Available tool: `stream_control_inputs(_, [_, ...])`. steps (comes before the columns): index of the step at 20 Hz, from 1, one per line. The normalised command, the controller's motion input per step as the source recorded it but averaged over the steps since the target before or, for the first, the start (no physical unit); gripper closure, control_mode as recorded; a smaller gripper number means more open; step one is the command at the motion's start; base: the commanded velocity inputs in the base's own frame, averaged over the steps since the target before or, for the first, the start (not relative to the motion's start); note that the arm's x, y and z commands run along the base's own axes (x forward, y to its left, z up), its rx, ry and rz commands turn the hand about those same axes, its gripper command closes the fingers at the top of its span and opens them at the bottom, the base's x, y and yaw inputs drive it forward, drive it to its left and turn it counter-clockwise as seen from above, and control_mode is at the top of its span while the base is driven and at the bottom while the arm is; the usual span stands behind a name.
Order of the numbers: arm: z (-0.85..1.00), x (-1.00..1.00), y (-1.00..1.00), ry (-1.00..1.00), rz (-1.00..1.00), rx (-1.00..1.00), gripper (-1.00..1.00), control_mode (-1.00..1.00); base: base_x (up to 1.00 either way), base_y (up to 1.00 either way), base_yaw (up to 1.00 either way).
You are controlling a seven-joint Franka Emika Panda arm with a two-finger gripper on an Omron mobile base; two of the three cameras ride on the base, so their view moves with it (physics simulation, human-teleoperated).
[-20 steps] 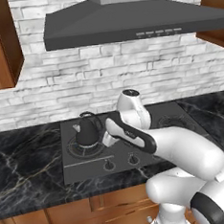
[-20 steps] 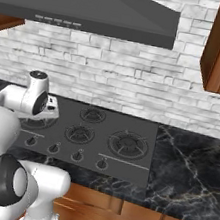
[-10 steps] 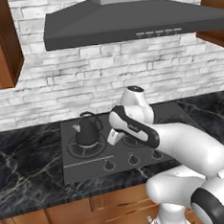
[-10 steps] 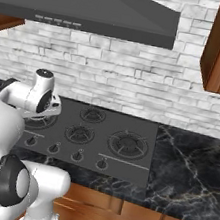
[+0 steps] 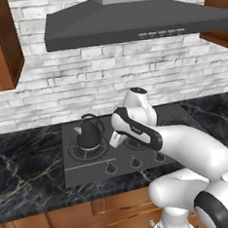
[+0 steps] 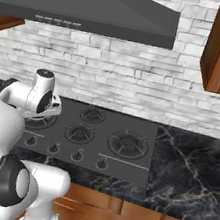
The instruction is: The kettle is done boiling. Turn off the stove, then wait for 300 timesteps before moving the kettle to the dining table.
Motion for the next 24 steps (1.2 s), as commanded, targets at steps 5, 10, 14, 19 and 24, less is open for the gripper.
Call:
stream_control_inputs(5, [0.00, 0.00, 0.00, 0.00, 0.00, 0.00, -1.00, -1.00, 0.00, 0.00, 0.00])
stream_control_inputs(10, [0.00, 0.00, 0.00, 0.00, 0.00, 0.00, -1.00, -1.00, 0.00, 0.00, 0.00])
stream_control_inputs(14, [0.00, 0.02, 0.00, 0.00, 0.00, 0.00, -1.00, -1.00, 0.00, 0.00, 0.00])
stream_control_inputs(19, [0.00, 0.12, 0.00, -0.02, 0.00, 0.02, -1.00, -1.00, 0.00, 0.00, 0.00])
stream_control_inputs(24, [0.06, 0.22, 0.00, -0.04, 0.01, 0.06, -1.00, -1.00, 0.00, 0.00, 0.00])
